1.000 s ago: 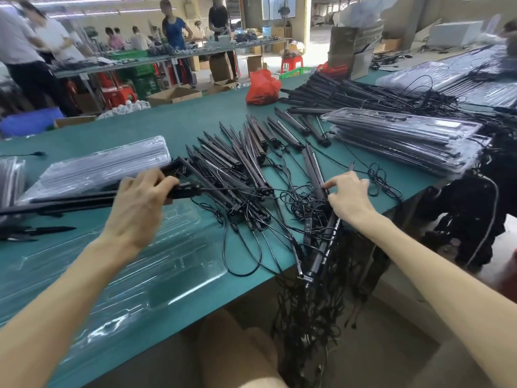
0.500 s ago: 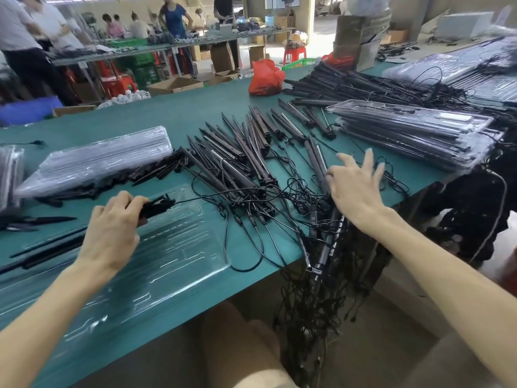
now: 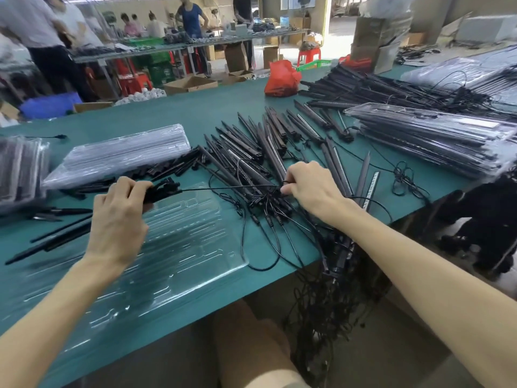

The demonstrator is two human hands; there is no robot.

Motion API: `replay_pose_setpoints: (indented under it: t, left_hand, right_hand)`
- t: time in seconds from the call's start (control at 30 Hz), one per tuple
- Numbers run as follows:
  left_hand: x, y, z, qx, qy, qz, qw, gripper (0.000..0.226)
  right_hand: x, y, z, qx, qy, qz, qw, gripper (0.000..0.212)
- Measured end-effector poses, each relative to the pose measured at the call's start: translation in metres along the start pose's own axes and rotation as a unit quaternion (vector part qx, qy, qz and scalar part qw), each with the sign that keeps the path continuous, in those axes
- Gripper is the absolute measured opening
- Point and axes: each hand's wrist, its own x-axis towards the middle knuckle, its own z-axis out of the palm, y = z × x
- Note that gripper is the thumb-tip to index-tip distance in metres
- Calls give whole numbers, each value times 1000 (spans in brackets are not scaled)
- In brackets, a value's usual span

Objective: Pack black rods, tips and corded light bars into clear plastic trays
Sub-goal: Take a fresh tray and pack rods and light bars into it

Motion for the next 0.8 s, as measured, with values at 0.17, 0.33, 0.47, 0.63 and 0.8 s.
replay_pose_setpoints:
  t: [0.17, 0.33, 0.47, 0.63, 0.8]
  left_hand:
    - [-1, 4, -7, -64, 7, 21, 998, 41]
    - [9, 18, -25, -132, 68, 17, 989, 37]
    - [25, 29, -42, -208, 95, 22, 973, 21]
    - [35, 58, -47, -277, 70, 36, 958, 18]
    - [51, 80, -37, -352, -98, 60, 929, 38]
  right_hand:
    - [6, -32, -11, 138, 90, -41, 985, 13]
    - [12, -70, -32, 256, 121, -86, 955, 9]
    - [4, -76, -38, 346, 65, -93, 931, 8]
    - [-2, -76, -51, 425, 56, -117, 896, 12]
    - [0, -69, -51, 367, 19, -136, 920, 14]
